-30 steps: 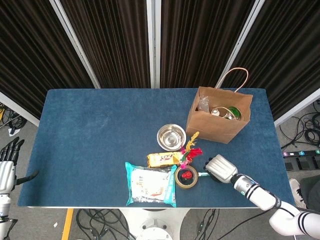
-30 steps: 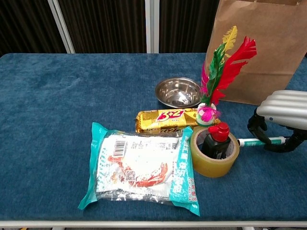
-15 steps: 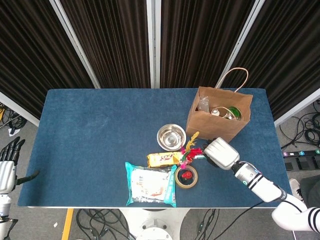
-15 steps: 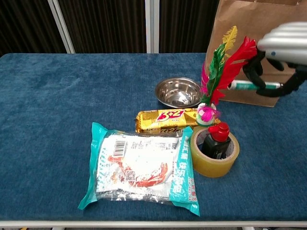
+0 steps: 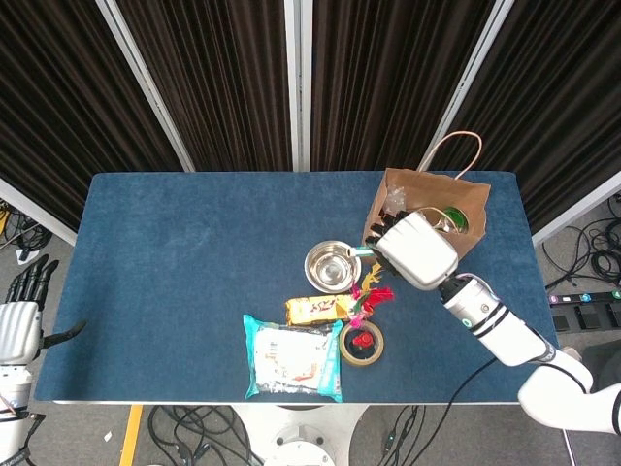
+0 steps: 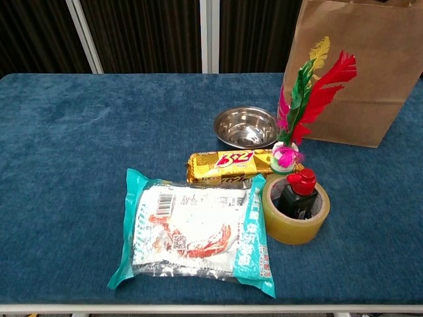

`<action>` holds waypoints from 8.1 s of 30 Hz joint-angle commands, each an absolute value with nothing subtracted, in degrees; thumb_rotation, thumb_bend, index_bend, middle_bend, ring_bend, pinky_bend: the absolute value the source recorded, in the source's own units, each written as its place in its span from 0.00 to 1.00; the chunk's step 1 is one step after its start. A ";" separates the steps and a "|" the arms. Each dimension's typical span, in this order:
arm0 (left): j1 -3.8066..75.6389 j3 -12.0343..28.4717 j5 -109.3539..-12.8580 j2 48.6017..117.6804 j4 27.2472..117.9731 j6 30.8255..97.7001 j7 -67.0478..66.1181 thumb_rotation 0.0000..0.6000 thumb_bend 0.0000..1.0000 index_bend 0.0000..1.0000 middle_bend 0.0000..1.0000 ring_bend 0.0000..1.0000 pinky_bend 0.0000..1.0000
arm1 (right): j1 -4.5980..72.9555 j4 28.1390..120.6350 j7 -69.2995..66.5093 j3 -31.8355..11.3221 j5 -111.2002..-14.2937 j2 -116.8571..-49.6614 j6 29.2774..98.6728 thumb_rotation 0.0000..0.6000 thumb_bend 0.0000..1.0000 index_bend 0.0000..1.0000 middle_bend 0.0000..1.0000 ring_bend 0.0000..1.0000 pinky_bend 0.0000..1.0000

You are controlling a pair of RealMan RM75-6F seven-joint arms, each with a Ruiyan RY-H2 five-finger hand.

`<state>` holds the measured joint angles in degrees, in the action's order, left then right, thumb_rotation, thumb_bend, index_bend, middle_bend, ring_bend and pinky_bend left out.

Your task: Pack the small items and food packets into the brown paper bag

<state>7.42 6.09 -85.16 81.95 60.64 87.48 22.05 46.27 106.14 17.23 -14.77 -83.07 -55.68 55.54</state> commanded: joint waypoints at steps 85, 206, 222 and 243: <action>9.34 3.58 -85.95 78.67 64.48 83.49 10.84 1.00 0.14 0.08 0.06 0.00 0.12 | 47.65 108.60 7.33 -27.45 -73.15 -50.82 67.85 1.00 0.00 0.49 0.47 0.33 0.44; 5.67 2.23 -86.92 80.95 55.66 87.15 21.40 1.00 0.14 0.09 0.06 0.00 0.12 | 52.84 101.32 51.83 -5.98 -40.43 -105.02 57.57 1.00 0.00 0.04 0.14 0.00 0.00; 4.92 2.14 -86.85 80.58 55.03 87.70 23.03 1.00 0.14 0.09 0.06 0.00 0.12 | 53.82 97.38 49.01 -5.00 -42.43 -107.03 60.33 1.00 0.00 0.27 0.34 0.28 0.44; 5.91 2.52 -87.47 80.80 56.30 87.16 22.49 1.00 0.14 0.09 0.06 0.00 0.12 | 51.44 95.53 45.37 -6.54 -53.11 -107.13 65.41 1.00 0.37 0.57 0.55 0.50 0.67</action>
<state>3.93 1.79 -87.29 79.70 55.22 88.50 24.29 51.61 95.54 45.89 -5.95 -52.44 -107.30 65.07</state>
